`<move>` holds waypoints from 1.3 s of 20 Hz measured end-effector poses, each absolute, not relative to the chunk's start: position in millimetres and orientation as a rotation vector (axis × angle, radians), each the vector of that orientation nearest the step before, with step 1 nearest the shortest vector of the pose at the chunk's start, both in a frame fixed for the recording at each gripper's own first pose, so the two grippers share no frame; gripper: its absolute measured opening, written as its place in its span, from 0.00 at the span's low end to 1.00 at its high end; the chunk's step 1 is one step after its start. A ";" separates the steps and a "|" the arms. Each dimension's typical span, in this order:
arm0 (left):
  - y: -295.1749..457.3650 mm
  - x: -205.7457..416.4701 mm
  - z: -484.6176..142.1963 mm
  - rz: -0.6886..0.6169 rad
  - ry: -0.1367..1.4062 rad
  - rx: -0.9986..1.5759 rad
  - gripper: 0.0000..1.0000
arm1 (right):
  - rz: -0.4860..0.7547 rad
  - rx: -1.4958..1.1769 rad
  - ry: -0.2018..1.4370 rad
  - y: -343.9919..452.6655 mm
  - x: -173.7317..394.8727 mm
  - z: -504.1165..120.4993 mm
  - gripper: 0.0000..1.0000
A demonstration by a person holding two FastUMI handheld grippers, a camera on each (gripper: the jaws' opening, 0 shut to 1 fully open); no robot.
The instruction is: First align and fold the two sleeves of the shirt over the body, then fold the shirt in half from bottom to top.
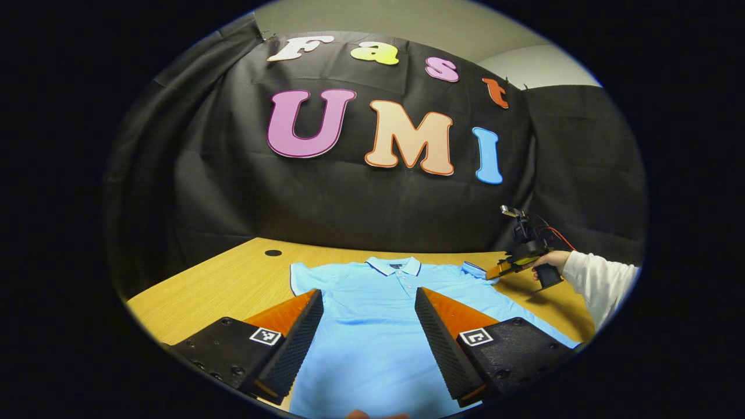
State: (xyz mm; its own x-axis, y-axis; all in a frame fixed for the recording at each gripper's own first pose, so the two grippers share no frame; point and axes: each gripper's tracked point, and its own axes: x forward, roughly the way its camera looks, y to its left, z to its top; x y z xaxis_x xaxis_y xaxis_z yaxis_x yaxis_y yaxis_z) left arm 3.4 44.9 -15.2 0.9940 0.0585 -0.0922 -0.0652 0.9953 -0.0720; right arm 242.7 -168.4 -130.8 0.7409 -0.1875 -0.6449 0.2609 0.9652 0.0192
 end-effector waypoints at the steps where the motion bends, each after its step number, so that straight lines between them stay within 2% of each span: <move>1: 45.2 3.7 -15.3 0.063 0.094 -0.078 0.94 | -0.251 0.106 0.693 -170.1 242.8 -129.3 0.03; 8: 45.9 3.8 -18.1 0.064 0.105 -0.082 0.95 | -0.206 0.117 0.571 -137.1 256.8 -87.0 0.02; 15: 47.1 4.4 -16.1 0.066 0.102 -0.082 0.94 | -0.025 0.293 0.444 -32.7 281.0 -40.3 0.02; 21: 52.7 2.8 -13.3 0.076 0.092 -0.067 0.95 | 0.028 0.220 0.511 9.6 284.6 -76.8 0.02; 26: 54.0 5.4 -19.0 0.077 0.104 -0.074 0.95 | 0.035 0.159 0.549 6.2 274.6 -86.1 0.02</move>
State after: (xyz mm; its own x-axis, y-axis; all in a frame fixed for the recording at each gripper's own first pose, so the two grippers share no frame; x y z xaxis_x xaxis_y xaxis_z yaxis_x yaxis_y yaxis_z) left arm 5.4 54.0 -19.0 0.9917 0.0727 -0.1063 -0.0804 0.9943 -0.0701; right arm 274.6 6.2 -86.1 0.8526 0.0755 -0.5171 0.0093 0.9872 0.1595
